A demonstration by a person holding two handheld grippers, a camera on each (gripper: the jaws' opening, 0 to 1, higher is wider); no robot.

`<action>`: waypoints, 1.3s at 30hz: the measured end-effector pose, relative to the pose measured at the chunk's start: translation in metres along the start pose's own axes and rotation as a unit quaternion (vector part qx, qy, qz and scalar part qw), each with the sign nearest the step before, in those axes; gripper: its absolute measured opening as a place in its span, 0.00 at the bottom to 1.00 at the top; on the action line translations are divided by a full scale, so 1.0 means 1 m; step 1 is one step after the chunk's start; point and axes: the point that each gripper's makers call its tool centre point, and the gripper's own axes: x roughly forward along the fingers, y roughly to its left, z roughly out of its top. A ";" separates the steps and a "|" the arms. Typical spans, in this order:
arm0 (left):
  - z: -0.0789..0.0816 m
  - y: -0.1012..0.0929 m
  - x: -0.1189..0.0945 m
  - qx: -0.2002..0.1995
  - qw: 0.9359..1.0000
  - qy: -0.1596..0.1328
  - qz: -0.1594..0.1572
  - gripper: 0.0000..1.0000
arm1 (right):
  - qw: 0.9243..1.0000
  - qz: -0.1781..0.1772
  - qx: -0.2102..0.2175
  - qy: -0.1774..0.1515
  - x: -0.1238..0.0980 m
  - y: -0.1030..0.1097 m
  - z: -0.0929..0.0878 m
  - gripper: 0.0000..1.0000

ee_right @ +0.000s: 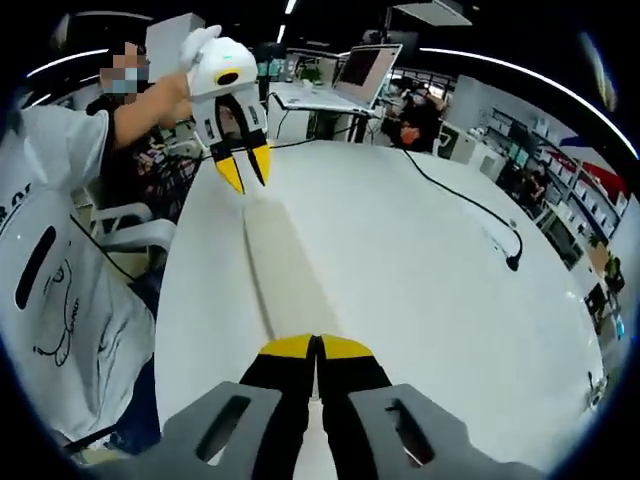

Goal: Arrange the utensils inside the cutlery case until each visible utensil rests in its matching compartment.

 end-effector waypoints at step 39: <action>-0.016 0.002 0.038 0.018 0.977 0.171 -0.125 0.01 | 0.956 0.125 -0.138 0.227 0.031 0.007 -0.033 0.00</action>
